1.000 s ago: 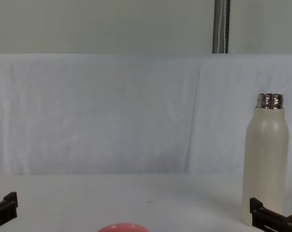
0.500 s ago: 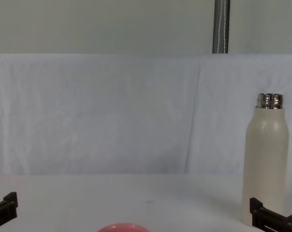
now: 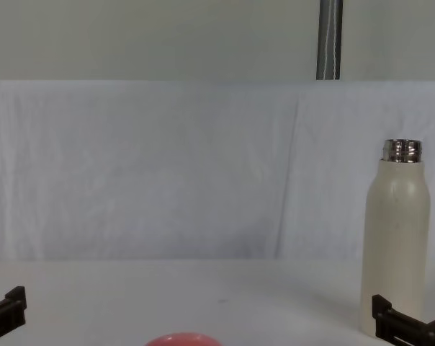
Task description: Grasp the thermos with one hand and pour water into the cup lid.
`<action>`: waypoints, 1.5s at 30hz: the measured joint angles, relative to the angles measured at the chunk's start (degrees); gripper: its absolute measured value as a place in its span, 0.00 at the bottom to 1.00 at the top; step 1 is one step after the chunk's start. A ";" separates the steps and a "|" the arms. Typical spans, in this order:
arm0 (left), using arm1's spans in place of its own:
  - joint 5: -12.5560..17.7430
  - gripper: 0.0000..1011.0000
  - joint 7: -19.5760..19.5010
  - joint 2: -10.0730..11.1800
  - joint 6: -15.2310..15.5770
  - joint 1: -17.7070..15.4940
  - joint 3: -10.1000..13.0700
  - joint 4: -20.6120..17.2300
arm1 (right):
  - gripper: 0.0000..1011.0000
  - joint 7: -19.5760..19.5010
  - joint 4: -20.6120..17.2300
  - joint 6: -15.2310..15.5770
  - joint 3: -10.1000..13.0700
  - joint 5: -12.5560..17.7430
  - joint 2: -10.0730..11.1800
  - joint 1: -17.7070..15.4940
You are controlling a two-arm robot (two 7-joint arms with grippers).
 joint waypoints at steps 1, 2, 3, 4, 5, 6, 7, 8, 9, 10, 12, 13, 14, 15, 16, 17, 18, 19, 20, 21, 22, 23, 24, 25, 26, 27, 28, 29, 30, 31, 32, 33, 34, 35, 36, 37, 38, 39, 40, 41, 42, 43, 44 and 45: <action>0.00 0.99 0.00 0.00 0.00 0.00 0.00 0.00 | 0.99 0.00 0.00 0.00 0.00 0.00 0.00 0.00; 0.00 0.99 0.00 0.00 0.00 0.00 0.00 0.00 | 0.99 0.00 0.00 0.00 0.00 0.00 0.00 0.00; 0.00 0.99 0.00 0.00 0.00 0.00 0.00 0.00 | 0.99 0.00 0.00 0.00 0.00 0.00 0.00 0.00; 0.00 0.99 0.00 0.00 0.00 0.00 0.00 0.00 | 0.99 0.00 0.00 0.00 0.00 0.00 0.00 0.00; 0.00 0.99 0.00 0.00 0.00 0.00 0.00 0.00 | 0.99 0.00 0.00 0.00 0.00 0.00 0.00 0.00; 0.00 0.99 0.00 0.00 0.00 0.00 0.00 0.00 | 0.99 0.00 0.00 0.00 0.00 0.00 0.00 0.00; 0.00 0.99 0.00 0.00 0.00 0.00 0.00 0.00 | 0.99 0.00 0.00 0.00 0.00 0.00 0.00 0.00; 0.00 0.99 0.00 0.00 0.00 0.00 0.00 0.00 | 0.99 0.00 0.00 0.00 0.00 0.00 0.00 0.00; 0.00 0.99 0.00 0.00 0.00 0.00 0.00 0.00 | 0.99 0.00 0.00 0.00 0.00 0.00 0.00 0.00; 0.00 0.99 0.00 0.00 0.00 0.00 0.00 0.00 | 0.99 0.00 0.00 0.00 0.00 0.00 0.00 0.00; 0.00 0.99 0.00 0.00 0.00 0.00 0.00 0.00 | 0.99 0.00 0.00 0.00 0.00 0.00 0.00 0.00; 0.00 0.99 0.00 0.00 0.00 0.00 0.00 0.00 | 0.99 0.00 0.00 0.00 0.00 0.00 0.00 0.00; 0.00 0.99 0.00 0.00 0.00 0.00 0.00 0.00 | 0.99 0.00 0.00 0.00 0.00 0.00 0.00 0.00; 0.00 0.99 0.00 0.00 0.00 0.00 0.00 0.00 | 0.99 0.00 0.00 0.00 0.00 0.00 0.00 0.00; 0.00 0.99 0.00 0.00 0.00 0.00 0.00 0.00 | 0.99 0.00 0.00 0.00 0.00 0.00 0.00 0.00; 0.00 0.99 0.00 0.00 0.00 0.00 0.00 0.00 | 0.99 0.00 0.00 0.00 0.00 0.00 0.00 0.00; 0.00 0.99 0.00 0.00 0.00 0.00 0.00 0.00 | 0.99 0.00 0.00 0.00 0.00 0.00 0.00 0.00; 0.00 0.99 0.00 0.00 0.00 0.00 0.00 0.00 | 0.99 0.00 0.00 0.00 0.00 0.00 0.00 0.00; 0.00 0.99 0.00 0.00 0.00 0.00 0.00 0.00 | 0.99 0.00 0.00 0.00 0.00 0.00 0.00 0.00; 0.00 0.99 0.00 0.00 0.00 0.00 0.00 0.00 | 0.99 0.00 0.00 0.00 0.00 0.00 0.00 0.00; 0.00 0.99 0.00 0.00 0.00 0.00 0.00 0.00 | 0.99 0.00 0.00 0.00 0.00 0.00 0.00 0.00; 0.00 0.99 0.00 0.00 0.00 0.00 0.00 0.00 | 0.99 0.00 0.00 0.00 0.00 0.00 0.00 0.00; 0.00 0.99 0.00 0.00 0.00 0.00 0.00 0.00 | 0.99 0.00 0.00 0.00 0.00 0.00 0.00 0.00; 0.00 0.99 0.00 0.00 0.00 0.00 0.00 0.00 | 0.99 0.00 0.00 0.00 0.00 0.00 0.00 0.00; 0.00 0.99 0.00 0.00 0.00 0.00 0.00 0.00 | 0.99 0.00 0.00 0.00 0.00 0.00 0.00 0.00; 0.00 0.99 0.00 0.00 0.00 0.00 0.00 0.00 | 0.99 0.00 0.00 0.00 0.00 0.00 0.00 0.00; 0.00 0.99 0.00 0.00 0.00 0.00 0.00 0.00 | 0.99 0.00 0.00 0.00 0.00 0.00 0.00 0.00; 0.00 0.99 0.00 0.00 0.00 0.00 0.00 0.00 | 0.99 0.00 0.00 0.00 0.00 0.00 0.00 0.00; 0.00 0.99 0.00 0.00 0.00 0.00 0.00 0.00 | 0.99 0.00 0.00 0.00 0.00 0.00 0.00 0.00; 0.00 0.99 0.00 0.00 0.00 0.00 0.00 0.00 | 0.99 0.00 0.00 0.00 0.00 0.00 0.00 0.00; 0.00 0.99 0.00 0.00 0.00 0.00 0.00 0.00 | 0.99 0.00 0.00 0.00 0.00 0.00 0.00 0.00; 0.00 0.99 0.00 0.00 0.00 0.00 0.00 0.00 | 0.99 0.00 0.00 0.00 0.00 0.00 0.00 0.00; 0.00 0.99 0.00 0.00 0.00 0.00 0.00 0.00 | 0.99 0.00 0.00 0.00 0.00 0.00 0.00 0.00; 0.00 0.99 0.00 0.00 0.00 0.00 0.00 0.00 | 0.99 0.00 0.00 0.00 0.00 0.00 0.00 0.00; 0.00 0.99 0.00 0.00 0.00 0.00 0.00 0.00 | 0.99 0.03 0.00 0.00 0.03 -0.01 -0.02 -0.02; 0.00 0.99 0.00 0.00 0.00 0.00 0.00 0.00 | 0.99 0.13 0.00 -0.01 0.12 -0.03 -0.09 -0.05; 0.00 0.99 0.00 0.00 0.00 0.00 0.00 0.00 | 0.99 0.24 0.00 -0.03 0.23 -0.05 -0.17 -0.09; 0.00 0.99 0.00 0.00 0.00 0.00 0.00 0.00 | 0.99 0.49 0.00 -0.06 0.47 -0.14 -0.37 -0.20; 0.00 0.99 0.00 0.00 0.00 0.00 0.00 0.00 | 0.99 0.61 0.00 -0.08 0.61 -0.19 -0.46 -0.27; 0.00 0.99 0.00 0.00 0.00 0.00 0.00 0.00 | 0.99 0.75 -0.01 -0.09 0.74 -0.26 -0.56 -0.35; 0.00 0.99 0.00 0.00 0.00 0.00 0.00 0.00 | 0.99 0.86 -0.06 -0.09 0.87 -0.31 -0.65 -0.44; 0.00 0.99 0.00 0.00 0.00 0.00 0.00 0.00 | 0.99 1.03 -0.19 -0.10 1.19 -0.36 -0.86 -0.60; 0.00 0.99 0.00 0.00 0.00 0.00 0.00 0.00 | 0.99 1.16 -0.27 -0.09 1.34 -0.37 -0.96 -0.67; 0.00 0.99 0.00 0.00 0.00 0.00 0.00 0.00 | 0.99 1.26 -0.34 -0.09 1.51 -0.38 -1.07 -0.75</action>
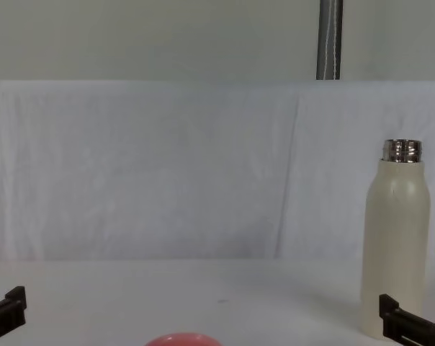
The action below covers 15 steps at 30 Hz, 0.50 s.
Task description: Grasp the thermos with one hand and pour water into the cup lid.
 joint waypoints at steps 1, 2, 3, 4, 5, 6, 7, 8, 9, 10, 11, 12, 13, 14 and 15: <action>0.00 0.99 0.00 0.00 0.00 0.00 0.00 0.00 | 0.99 0.06 -0.04 0.01 0.12 0.00 -0.08 -0.05; 0.00 0.99 0.00 0.00 0.00 0.00 0.00 0.00 | 0.99 0.24 -0.14 0.03 0.49 0.01 -0.30 -0.20; 0.00 0.99 0.00 0.00 0.00 0.00 0.00 0.00 | 0.99 0.37 -0.21 0.04 0.66 0.03 -0.40 -0.28; 0.00 0.99 0.00 0.00 0.00 0.00 0.00 0.00 | 0.99 0.46 -0.27 0.05 0.82 0.06 -0.51 -0.38; 0.00 0.99 0.00 0.00 0.00 0.00 0.00 0.00 | 0.99 0.63 -0.40 0.08 1.23 0.18 -0.75 -0.57; 0.00 0.99 0.00 0.00 0.00 0.00 0.00 0.00 | 0.99 0.74 -0.47 0.10 1.43 0.25 -0.85 -0.65; 0.00 0.99 0.00 0.00 0.00 0.00 0.00 0.00 | 0.99 0.83 -0.53 0.12 1.60 0.32 -0.94 -0.72; 0.00 0.99 0.00 0.00 0.00 0.00 0.00 0.00 | 0.99 0.98 -0.65 0.15 2.03 0.53 -1.18 -0.91; 0.00 0.99 0.00 0.00 0.00 0.00 0.00 0.00 | 0.99 1.16 -0.76 0.19 2.43 0.79 -1.39 -1.06; 0.00 0.99 0.00 0.00 0.00 0.00 0.00 0.00 | 0.99 1.16 -0.76 0.19 2.43 0.79 -1.39 -1.06; 0.00 0.99 0.00 0.00 0.00 0.00 0.00 0.00 | 0.99 1.33 -0.87 0.22 2.71 0.96 -1.52 -1.15; 0.00 0.99 0.00 0.00 0.00 0.00 0.00 0.00 | 0.99 1.56 -1.05 0.30 3.16 1.34 -1.71 -1.29; 0.00 0.99 0.00 0.00 0.00 0.00 0.00 0.00 | 0.99 1.74 -1.18 0.36 3.43 1.57 -1.82 -1.37; 0.00 0.99 0.00 0.00 0.00 0.00 0.00 0.00 | 0.99 2.02 -1.43 0.50 3.90 1.96 -2.01 -1.50; 0.00 0.99 0.00 0.00 0.00 0.00 0.00 0.00 | 0.99 2.20 -1.56 0.59 4.15 2.17 -2.11 -1.55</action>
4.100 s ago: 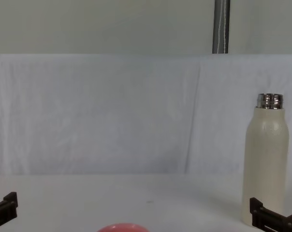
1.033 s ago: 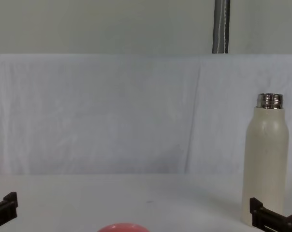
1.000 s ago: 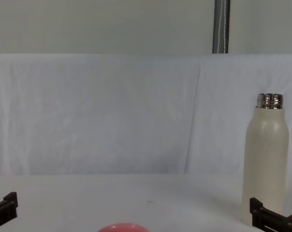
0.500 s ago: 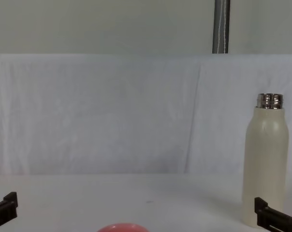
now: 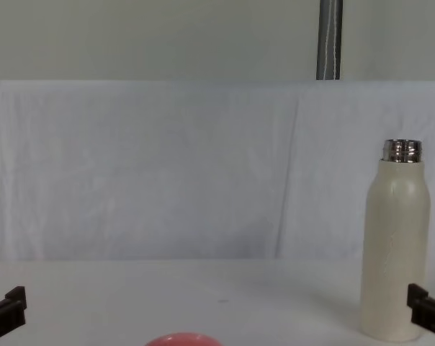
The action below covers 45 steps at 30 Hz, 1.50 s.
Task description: Grasp the thermos with one hand and pour water into the cup lid.
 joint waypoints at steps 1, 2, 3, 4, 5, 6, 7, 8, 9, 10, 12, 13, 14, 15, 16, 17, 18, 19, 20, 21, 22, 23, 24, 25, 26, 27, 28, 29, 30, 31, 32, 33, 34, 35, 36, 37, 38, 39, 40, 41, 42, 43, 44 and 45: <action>0.00 0.99 0.00 0.00 0.00 0.00 0.00 0.00 | 0.99 0.16 -0.12 0.06 0.26 0.23 -0.12 -0.03; 0.00 0.99 0.00 0.00 0.00 0.00 0.00 0.00 | 0.99 0.34 -0.22 0.14 0.50 0.47 -0.23 -0.03; 0.00 0.99 0.00 0.00 0.00 0.00 0.00 0.00 | 0.99 0.66 -0.39 0.30 0.96 0.84 -0.44 -0.02; 0.00 0.99 0.00 0.00 0.00 0.00 0.00 0.00 | 0.99 0.85 -0.49 0.35 1.18 0.99 -0.53 0.01; 0.00 0.99 0.00 0.00 0.00 0.00 0.00 0.00 | 0.99 1.19 -0.61 0.45 1.55 1.19 -0.62 0.16; 0.00 0.99 0.00 0.00 0.00 0.00 0.00 0.00 | 0.99 1.39 -0.64 0.48 1.72 1.27 -0.63 0.25; 0.00 0.99 0.00 0.00 0.00 0.00 0.00 0.00 | 0.99 1.61 -0.65 0.53 1.87 1.34 -0.65 0.37; 0.00 0.99 0.00 0.00 0.00 0.00 0.00 0.00 | 0.99 1.89 -0.65 0.60 2.03 1.38 -0.65 0.54; 0.00 0.99 0.00 0.00 0.00 0.00 0.00 0.00 | 0.99 2.13 -0.65 0.68 2.18 1.42 -0.65 0.71; 0.00 0.99 0.00 0.00 0.00 0.00 0.00 0.00 | 0.99 2.66 -0.64 0.88 2.45 1.48 -0.63 1.10; 0.00 0.99 0.00 0.00 0.00 0.00 0.00 0.00 | 0.99 3.16 -0.52 1.08 2.64 1.55 -0.57 1.46; 0.00 0.99 0.00 0.00 0.00 0.00 0.00 0.00 | 0.99 3.63 -0.31 1.28 2.81 1.57 -0.42 1.91; 0.00 0.99 0.00 0.00 0.00 0.00 0.00 0.00 | 0.99 3.87 -0.20 1.36 2.87 1.58 -0.34 2.15; 0.00 0.99 0.00 0.00 0.00 0.00 0.00 0.00 | 0.99 4.13 -0.06 1.43 2.93 1.60 -0.24 2.42; 0.00 0.99 0.00 0.00 0.00 0.00 0.00 0.00 | 0.99 4.68 0.29 1.60 3.05 1.67 -0.02 2.99; 0.00 0.99 0.00 0.00 0.00 0.00 0.00 0.00 | 0.99 4.88 0.44 1.66 3.08 1.70 0.07 3.22; 0.00 0.99 0.00 0.00 0.00 0.00 0.00 0.00 | 0.99 5.39 0.89 1.76 3.15 1.77 0.31 3.87; 0.00 0.99 0.00 0.00 0.00 0.00 0.00 0.00 | 0.99 5.61 1.13 1.80 3.18 1.83 0.42 4.19; 0.00 0.99 0.00 0.00 0.00 0.00 0.00 0.00 | 0.99 6.05 1.65 1.87 3.23 1.97 0.64 4.90; 0.00 0.99 0.00 0.00 0.00 0.00 0.00 0.00 | 0.99 6.24 1.89 1.88 3.25 2.04 0.73 5.22; 0.00 0.99 0.00 0.00 0.00 0.00 0.00 0.00 | 0.99 6.44 2.19 1.90 3.27 2.13 0.82 5.58; 0.00 0.99 0.00 0.00 0.00 0.00 0.00 0.00 | 0.99 6.66 2.55 1.90 3.28 2.22 0.92 5.96; 0.00 0.99 0.00 0.00 0.00 0.00 0.00 0.00 | 0.99 6.88 2.91 1.91 3.28 2.32 1.00 6.35; 0.00 0.99 0.00 0.00 0.00 0.00 0.00 0.00 | 0.99 7.26 3.66 1.90 3.27 2.49 1.16 7.17; 0.00 0.99 0.00 0.00 0.00 0.00 0.00 0.00 | 0.99 7.44 4.09 1.89 3.26 2.56 1.24 7.64; 0.00 0.99 0.00 0.00 0.00 0.00 0.00 0.00 | 0.99 7.58 4.41 1.88 3.25 2.63 1.30 7.99; 0.00 0.99 0.00 0.00 0.00 0.00 0.00 0.00 | 0.99 7.76 4.91 1.86 3.22 2.73 1.36 8.51; 0.00 0.99 0.00 0.00 0.00 0.00 0.00 0.00 | 0.99 8.22 6.17 1.75 3.11 2.97 1.53 9.84; 0.00 0.99 0.00 0.00 0.00 0.00 0.00 0.00 | 0.99 8.22 6.17 1.75 3.11 2.97 1.53 9.84; 0.00 0.99 0.00 0.00 0.00 0.00 0.00 0.00 | 0.99 8.38 6.68 1.69 3.07 3.05 1.61 10.34; 0.00 0.99 0.00 0.00 0.00 0.00 0.00 0.00 | 0.99 8.67 7.56 1.56 2.99 3.21 1.69 11.18; 0.00 0.99 0.00 0.00 0.00 0.00 0.00 0.00 | 0.99 8.82 8.06 1.48 2.94 3.31 1.73 11.68; 0.00 0.99 0.00 0.00 0.00 0.00 0.00 0.00 | 0.99 9.01 8.48 1.39 2.90 3.48 1.76 12.10; 0.00 0.99 0.00 0.00 0.00 0.00 0.00 0.00 | 0.99 9.32 9.62 1.26 2.83 3.74 1.85 13.06; 0.00 0.99 0.00 0.00 0.00 0.00 0.00 0.00 | 0.99 9.45 10.04 1.20 2.78 3.84 1.89 13.43; 0.00 0.99 0.00 0.00 0.00 0.00 0.00 0.00 | 0.99 9.57 10.46 1.13 2.73 3.97 1.93 13.87; 0.00 0.99 0.00 0.00 0.00 0.00 0.00 0.00 | 0.99 9.81 11.37 0.96 2.65 4.22 2.00 14.61; 0.00 0.99 0.00 0.00 0.00 0.00 0.00 0.00 | 0.99 9.92 11.84 0.90 2.59 4.33 2.02 15.00; 0.00 0.99 0.00 0.00 0.00 0.00 0.00 0.00 | 0.99 10.01 12.24 0.82 2.52 4.46 2.03 15.34; 0.00 0.99 0.00 0.00 0.00 0.00 0.00 0.00 | 0.99 10.17 12.97 0.65 2.44 4.66 2.07 15.96; 0.00 0.99 0.00 0.00 0.00 0.00 0.00 0.00 | 0.99 10.25 13.32 0.55 2.39 4.78 2.08 16.22; 0.00 0.99 0.00 0.00 0.00 0.00 0.00 0.00 | 0.99 10.32 13.72 0.47 2.33 4.88 2.09 16.48; 0.00 0.99 0.00 0.00 0.00 0.00 0.00 0.00 | 0.99 10.43 14.37 0.31 2.23 5.11 2.11 16.93; 0.00 0.99 0.00 -0.01 0.00 0.00 0.00 0.00 | 0.99 10.48 14.64 0.25 2.20 5.21 2.12 17.09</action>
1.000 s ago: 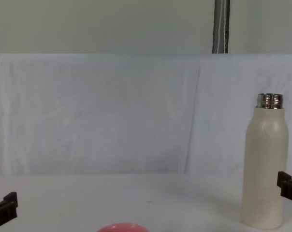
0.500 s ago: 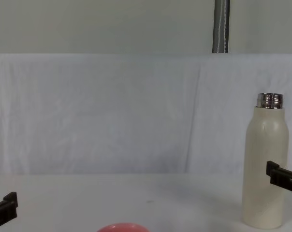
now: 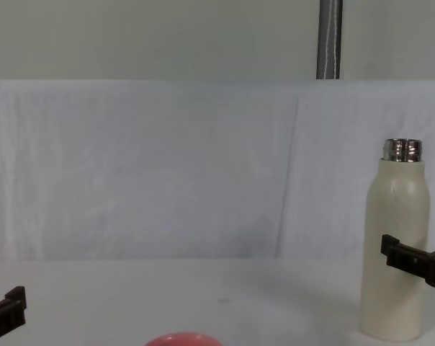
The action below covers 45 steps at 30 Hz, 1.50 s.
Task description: Grasp the thermos with one hand and pour water into the cup lid.
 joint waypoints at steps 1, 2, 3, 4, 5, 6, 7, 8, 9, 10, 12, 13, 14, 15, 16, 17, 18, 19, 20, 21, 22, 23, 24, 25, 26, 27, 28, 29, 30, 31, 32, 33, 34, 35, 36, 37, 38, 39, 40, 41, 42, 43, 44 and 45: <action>0.00 0.99 0.00 0.01 0.00 0.00 0.00 0.00 | 0.99 0.11 0.30 -0.06 -0.04 0.14 0.01 0.20; 0.00 0.99 0.00 0.01 0.00 0.00 0.00 0.00 | 0.99 0.36 0.91 -0.22 -0.13 0.47 0.04 0.56; 0.00 0.99 0.00 0.00 0.00 0.00 0.00 0.00 | 0.99 0.41 1.19 -0.26 -0.16 0.61 0.05 0.70; 0.00 0.99 0.00 0.00 0.00 0.00 0.00 0.00 | 0.99 0.49 1.54 -0.30 -0.18 0.75 0.05 0.86; 0.00 0.99 0.00 0.00 0.00 0.00 0.00 0.00 | 0.99 0.64 2.24 -0.44 -0.24 1.04 0.05 1.20; 0.00 0.99 0.00 0.01 0.00 0.00 0.00 0.00 | 0.99 0.69 2.60 -0.51 -0.27 1.16 0.06 1.35; 0.00 0.99 0.00 0.01 0.00 0.00 0.00 0.00 | 0.99 0.72 2.95 -0.58 -0.31 1.23 0.08 1.51; 0.00 0.99 0.00 0.01 0.00 0.00 0.00 0.00 | 0.99 0.73 3.61 -0.72 -0.40 1.36 0.09 1.80; 0.00 0.99 0.00 0.01 0.00 0.00 0.00 0.00 | 0.99 0.73 3.90 -0.75 -0.45 1.40 0.09 1.93; 0.00 0.99 0.00 0.00 0.00 0.00 0.00 0.00 | 0.99 0.73 4.09 -0.80 -0.50 1.44 0.09 2.03; 0.00 0.99 0.00 0.01 0.00 0.00 0.00 0.00 | 0.99 0.73 4.74 -0.98 -0.65 1.56 0.09 2.40; 0.00 0.99 0.00 0.01 0.00 0.00 0.00 0.00 | 0.99 0.73 4.93 -1.06 -0.68 1.60 0.08 2.51; 0.00 0.99 0.00 0.01 0.00 0.00 0.00 0.00 | 0.99 0.73 5.08 -1.10 -0.72 1.63 0.08 2.60; 0.00 0.99 0.00 0.00 0.00 0.00 0.00 0.00 | 0.99 0.73 5.44 -1.20 -0.79 1.73 0.06 2.81; 0.00 0.99 0.00 0.01 0.00 0.00 0.00 0.00 | 0.99 0.73 5.60 -1.25 -0.81 1.78 0.05 2.89; 0.00 0.99 0.00 0.01 0.00 0.00 0.00 0.00 | 0.99 0.72 5.77 -1.30 -0.81 1.84 0.04 2.98; 0.00 0.99 0.00 0.01 0.00 0.00 0.00 0.00 | 0.99 0.71 6.03 -1.38 -0.81 1.98 0.01 3.12; 0.00 0.99 0.00 0.01 0.00 0.00 0.00 0.00 | 0.99 0.69 6.16 -1.44 -0.81 2.04 0.00 3.19; 0.00 0.99 0.00 0.01 0.00 0.00 0.00 0.00 | 0.99 0.66 6.29 -1.49 -0.80 2.11 -0.01 3.25; 0.00 0.99 0.00 0.00 0.00 0.00 0.00 0.00 | 0.99 0.57 6.55 -1.58 -0.76 2.22 -0.05 3.37; 0.00 0.99 0.00 0.00 0.00 0.00 0.00 0.00 | 0.99 0.57 6.55 -1.58 -0.76 2.22 -0.05 3.37; 0.00 0.99 0.00 0.01 0.00 0.00 0.00 0.00 | 0.99 0.47 6.83 -1.66 -0.71 2.31 -0.08 3.48; 0.00 0.99 0.00 0.01 0.00 0.00 0.00 0.00 | 0.99 0.39 7.09 -1.77 -0.66 2.38 -0.09 3.58; 0.00 0.99 0.00 0.01 0.00 0.00 0.00 0.00 | 0.99 0.38 7.19 -1.80 -0.64 2.40 -0.10 3.62; 0.00 0.99 0.00 0.01 0.00 0.00 0.00 0.00 | 0.99 0.35 7.47 -1.88 -0.59 2.45 -0.10 3.72; 0.00 0.99 0.00 0.01 0.00 0.00 0.00 0.00 | 0.99 0.35 7.47 -1.88 -0.59 2.45 -0.10 3.72; 0.00 0.99 0.00 0.00 0.00 0.00 0.00 0.00 | 0.99 0.34 7.78 -1.94 -0.55 2.50 -0.10 3.87; 0.00 0.99 0.00 0.00 0.00 0.00 0.00 0.00 | 0.99 0.34 7.95 -1.96 -0.54 2.52 -0.10 3.94; 0.00 0.99 0.00 0.01 0.00 0.00 0.00 0.00 | 0.99 0.34 8.29 -2.01 -0.53 2.58 -0.10 4.13; 0.00 0.99 0.00 0.01 0.00 0.00 0.00 0.00 | 0.99 0.34 8.46 -2.03 -0.52 2.61 -0.09 4.23; 0.00 0.99 0.00 0.01 0.00 0.00 0.00 0.00 | 0.99 0.35 8.62 -2.04 -0.52 2.64 -0.10 4.32; 0.00 0.99 0.00 0.00 0.00 0.00 0.00 0.00 | 0.99 0.39 9.01 -2.08 -0.52 2.75 -0.09 4.59; 0.00 0.99 0.00 0.00 0.00 0.00 0.00 0.00 | 0.99 0.39 9.01 -2.08 -0.52 2.75 -0.09 4.59; 0.00 0.99 0.00 0.01 0.00 0.00 0.00 0.00 | 0.99 0.49 9.46 -2.15 -0.52 2.88 -0.09 4.92; 0.00 0.99 0.00 0.01 0.00 0.00 0.00 0.00 | 0.99 0.70 9.93 -2.23 -0.52 2.99 -0.08 5.27; 0.00 0.99 0.00 0.01 0.00 0.00 0.00 0.00 | 0.99 0.70 9.93 -2.23 -0.52 2.99 -0.08 5.27; 0.00 0.99 0.00 0.01 0.00 0.00 0.00 0.00 | 0.99 0.83 10.44 -2.30 -0.54 3.11 -0.08 5.62; 0.00 0.99 0.00 0.00 0.00 0.00 0.00 0.00 | 0.99 0.87 10.70 -2.36 -0.56 3.16 -0.09 5.81; 0.00 0.99 0.00 0.01 0.00 0.00 0.00 0.00 | 0.99 0.93 10.92 -2.41 -0.58 3.19 -0.09 5.97; 0.00 0.99 0.00 0.01 0.00 0.00 0.00 0.00 | 0.99 1.06 11.36 -2.48 -0.60 3.28 -0.09 6.29; 0.00 0.99 0.00 0.00 0.00 0.00 0.00 0.00 | 0.99 1.15 11.61 -2.52 -0.62 3.31 -0.10 6.46; 0.00 0.99 0.00 0.01 0.00 0.00 0.00 0.00 | 0.99 1.25 12.07 -2.58 -0.64 3.39 -0.10 6.79; 0.00 0.99 0.00 0.00 0.00 0.00 0.00 0.00 | 0.99 1.27 12.31 -2.62 -0.66 3.44 -0.11 6.92; 0.00 0.99 0.00 0.01 0.00 0.00 0.00 0.00 | 0.99 1.30 12.49 -2.64 -0.67 3.47 -0.11 7.02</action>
